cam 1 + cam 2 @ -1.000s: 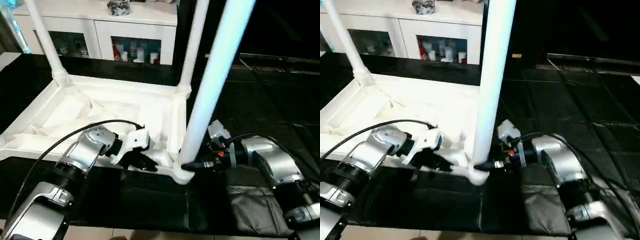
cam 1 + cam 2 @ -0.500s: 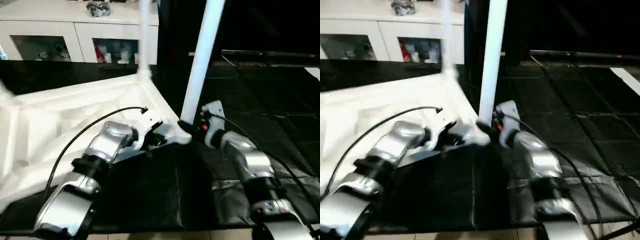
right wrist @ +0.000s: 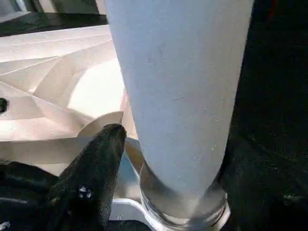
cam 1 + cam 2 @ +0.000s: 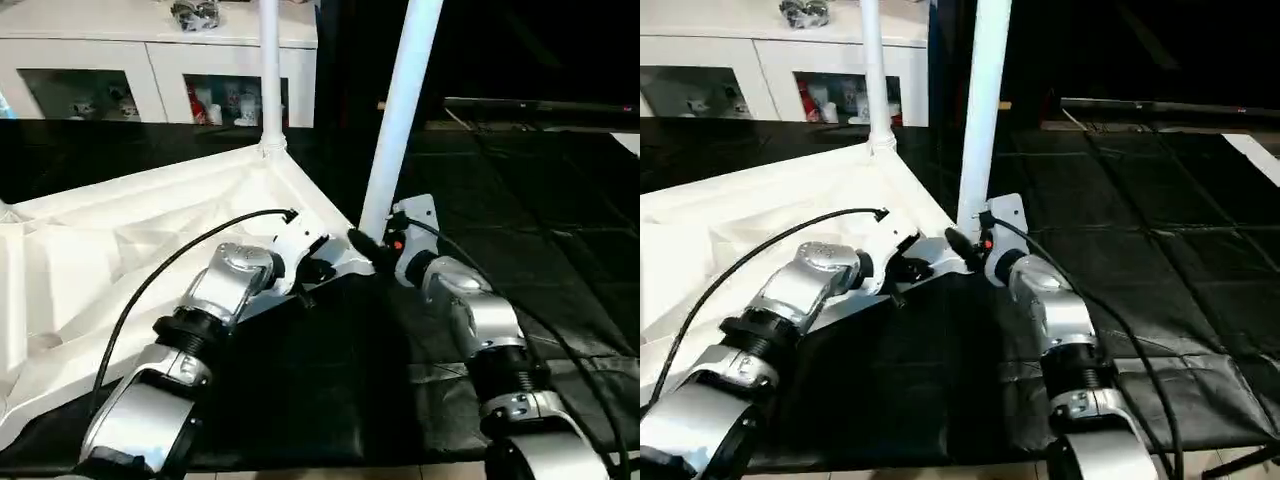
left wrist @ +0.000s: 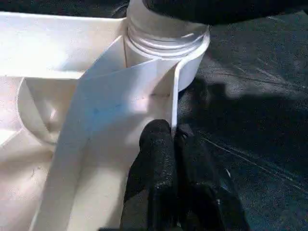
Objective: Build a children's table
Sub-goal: Rotate leg to tighten
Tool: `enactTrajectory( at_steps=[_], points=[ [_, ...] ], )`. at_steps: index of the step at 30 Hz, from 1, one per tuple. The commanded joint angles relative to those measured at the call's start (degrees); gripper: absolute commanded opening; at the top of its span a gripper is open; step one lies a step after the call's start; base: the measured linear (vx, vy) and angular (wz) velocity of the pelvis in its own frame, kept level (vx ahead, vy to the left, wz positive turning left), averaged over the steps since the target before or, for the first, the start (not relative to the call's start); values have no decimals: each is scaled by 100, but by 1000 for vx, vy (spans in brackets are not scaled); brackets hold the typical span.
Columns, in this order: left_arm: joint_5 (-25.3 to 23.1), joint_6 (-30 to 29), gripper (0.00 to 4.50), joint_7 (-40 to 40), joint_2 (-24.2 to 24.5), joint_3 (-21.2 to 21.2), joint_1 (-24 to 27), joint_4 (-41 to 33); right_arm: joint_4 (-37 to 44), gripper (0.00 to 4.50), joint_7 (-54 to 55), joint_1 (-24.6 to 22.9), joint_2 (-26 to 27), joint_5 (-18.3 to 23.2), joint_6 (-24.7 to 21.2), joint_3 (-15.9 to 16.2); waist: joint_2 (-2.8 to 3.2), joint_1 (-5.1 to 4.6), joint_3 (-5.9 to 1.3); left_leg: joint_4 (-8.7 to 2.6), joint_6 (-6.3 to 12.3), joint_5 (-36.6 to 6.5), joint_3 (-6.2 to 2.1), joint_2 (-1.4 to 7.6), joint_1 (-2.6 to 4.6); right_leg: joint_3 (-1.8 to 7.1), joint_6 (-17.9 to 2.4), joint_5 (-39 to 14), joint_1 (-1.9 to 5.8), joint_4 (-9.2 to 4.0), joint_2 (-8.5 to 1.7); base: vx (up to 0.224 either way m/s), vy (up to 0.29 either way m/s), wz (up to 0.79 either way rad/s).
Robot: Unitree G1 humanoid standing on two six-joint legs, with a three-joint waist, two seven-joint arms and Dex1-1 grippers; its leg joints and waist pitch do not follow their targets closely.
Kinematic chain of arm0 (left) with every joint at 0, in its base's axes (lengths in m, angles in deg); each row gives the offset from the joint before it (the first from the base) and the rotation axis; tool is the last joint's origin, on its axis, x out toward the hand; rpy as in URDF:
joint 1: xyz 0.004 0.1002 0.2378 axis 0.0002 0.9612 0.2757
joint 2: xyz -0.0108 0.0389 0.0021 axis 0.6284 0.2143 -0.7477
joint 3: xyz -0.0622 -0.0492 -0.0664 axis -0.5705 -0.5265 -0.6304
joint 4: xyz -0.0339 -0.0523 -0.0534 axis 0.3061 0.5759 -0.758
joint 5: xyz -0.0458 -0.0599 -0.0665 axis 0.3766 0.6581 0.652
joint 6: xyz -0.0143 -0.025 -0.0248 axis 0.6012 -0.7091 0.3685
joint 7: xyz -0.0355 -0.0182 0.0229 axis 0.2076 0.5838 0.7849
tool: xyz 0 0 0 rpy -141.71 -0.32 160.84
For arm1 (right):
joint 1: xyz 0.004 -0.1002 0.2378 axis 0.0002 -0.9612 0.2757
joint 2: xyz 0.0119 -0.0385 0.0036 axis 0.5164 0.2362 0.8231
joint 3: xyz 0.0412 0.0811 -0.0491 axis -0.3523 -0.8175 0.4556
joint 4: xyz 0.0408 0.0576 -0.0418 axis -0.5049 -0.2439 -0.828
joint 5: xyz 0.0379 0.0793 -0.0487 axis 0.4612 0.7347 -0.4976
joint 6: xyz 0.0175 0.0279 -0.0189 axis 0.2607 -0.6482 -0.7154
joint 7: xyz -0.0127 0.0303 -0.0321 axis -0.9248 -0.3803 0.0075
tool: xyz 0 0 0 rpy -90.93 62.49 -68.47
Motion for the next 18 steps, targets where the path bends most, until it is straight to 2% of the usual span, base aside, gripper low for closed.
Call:
enactTrajectory(
  at_steps=[1, 2, 4, 6, 7, 13, 18],
  points=[
    [175, 231, 0, 536, -4, 267, 85, -364, -94, 353, -855, -125, -63, 68, 99, 609, 1, 45, -356, -377, 252, -837, -82, 144, -24, 316, -1189, -928, 354, -411, -353, 0, 0, 0],
    [175, 231, 0, 536, -4, 267, 85, -364, -94, 381, -855, -125, -63, 68, 99, 609, 11, 56, -356, -377, 268, -824, -86, 149, -23, 317, -1212, -888, 355, -402, -360, 0, 0, 0],
    [182, 314, 0, 877, 177, 345, 179, -438, -75, 381, -1309, -156, -382, 101, 261, 605, 15, 61, -356, -362, 354, -767, -63, 151, -6, 327, -1325, -676, 340, -385, -349, 0, 0, 0],
    [142, 568, 0, 1286, 445, 454, 265, -455, 145, 406, -2128, -236, -821, 246, 317, 614, 21, 88, -364, -350, 420, -752, -64, 150, -7, 327, -1383, -548, 362, -369, -345, 0, 0, 0],
    [136, 651, 0, 1392, 509, 480, 283, -457, 211, 419, -2337, -264, -933, 258, 337, 651, 6, 95, -351, -349, 465, -782, -57, 155, -6, 328, -1402, -539, 356, -369, -343, 0, 0, 0],
    [120, 1165, 0, 2262, 947, 740, 369, -546, 397, 419, -3561, -338, -1515, 354, 546, 844, 4, 163, -326, -373, 330, -1091, -62, 185, 26, 328, -1243, -1243, 318, -428, -362, 0, 0, 0],
    [173, 1345, 0, 2669, 1099, 830, 379, -644, 337, 419, -4035, -277, -1687, 462, 586, 824, -1, 241, -335, -366, 309, -970, -50, 195, 28, 332, -1257, -1118, 310, -395, -359, 0, 0, 0]
  ],
)
